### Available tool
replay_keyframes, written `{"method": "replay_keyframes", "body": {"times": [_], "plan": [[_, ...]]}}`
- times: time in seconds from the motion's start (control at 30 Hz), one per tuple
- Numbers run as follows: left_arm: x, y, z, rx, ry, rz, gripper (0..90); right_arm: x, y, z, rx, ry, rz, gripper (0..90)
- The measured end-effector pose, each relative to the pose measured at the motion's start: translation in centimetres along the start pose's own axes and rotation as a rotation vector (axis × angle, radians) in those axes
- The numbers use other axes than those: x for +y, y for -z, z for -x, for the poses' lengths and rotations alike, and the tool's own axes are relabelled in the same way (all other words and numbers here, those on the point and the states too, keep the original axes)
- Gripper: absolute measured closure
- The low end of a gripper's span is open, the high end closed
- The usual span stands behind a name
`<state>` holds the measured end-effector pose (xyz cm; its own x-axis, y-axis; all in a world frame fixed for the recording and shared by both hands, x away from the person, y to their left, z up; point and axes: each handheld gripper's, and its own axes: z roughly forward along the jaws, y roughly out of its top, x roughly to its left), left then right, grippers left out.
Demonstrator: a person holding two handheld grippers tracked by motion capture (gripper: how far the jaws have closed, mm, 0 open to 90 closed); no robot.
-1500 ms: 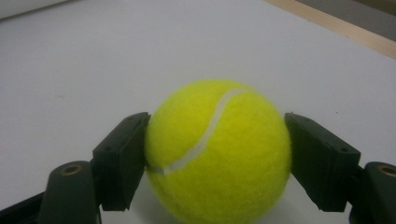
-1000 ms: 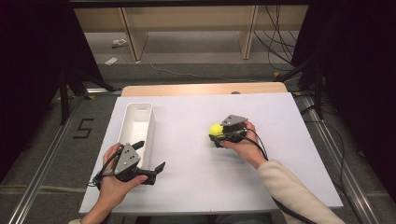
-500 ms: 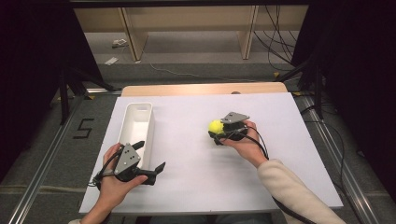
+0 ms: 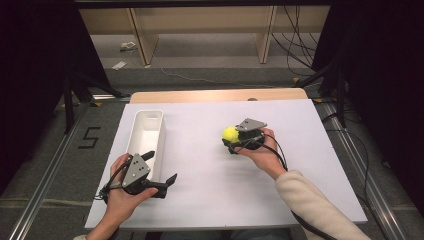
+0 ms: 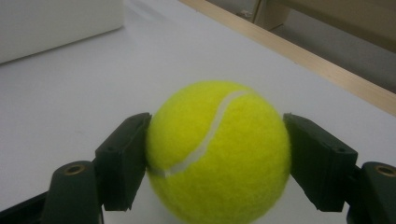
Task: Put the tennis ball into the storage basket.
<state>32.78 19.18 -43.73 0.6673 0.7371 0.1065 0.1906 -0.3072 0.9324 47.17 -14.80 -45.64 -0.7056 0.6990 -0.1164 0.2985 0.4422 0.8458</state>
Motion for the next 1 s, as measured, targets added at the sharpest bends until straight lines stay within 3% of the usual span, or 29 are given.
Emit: {"method": "replay_keyframes", "body": {"times": [1.0], "plan": [[0.0,0.0,0.0,0.001,0.004,0.003,0.0,1.4,0.8,-0.2,-0.011,0.003,0.033,27.0]]}}
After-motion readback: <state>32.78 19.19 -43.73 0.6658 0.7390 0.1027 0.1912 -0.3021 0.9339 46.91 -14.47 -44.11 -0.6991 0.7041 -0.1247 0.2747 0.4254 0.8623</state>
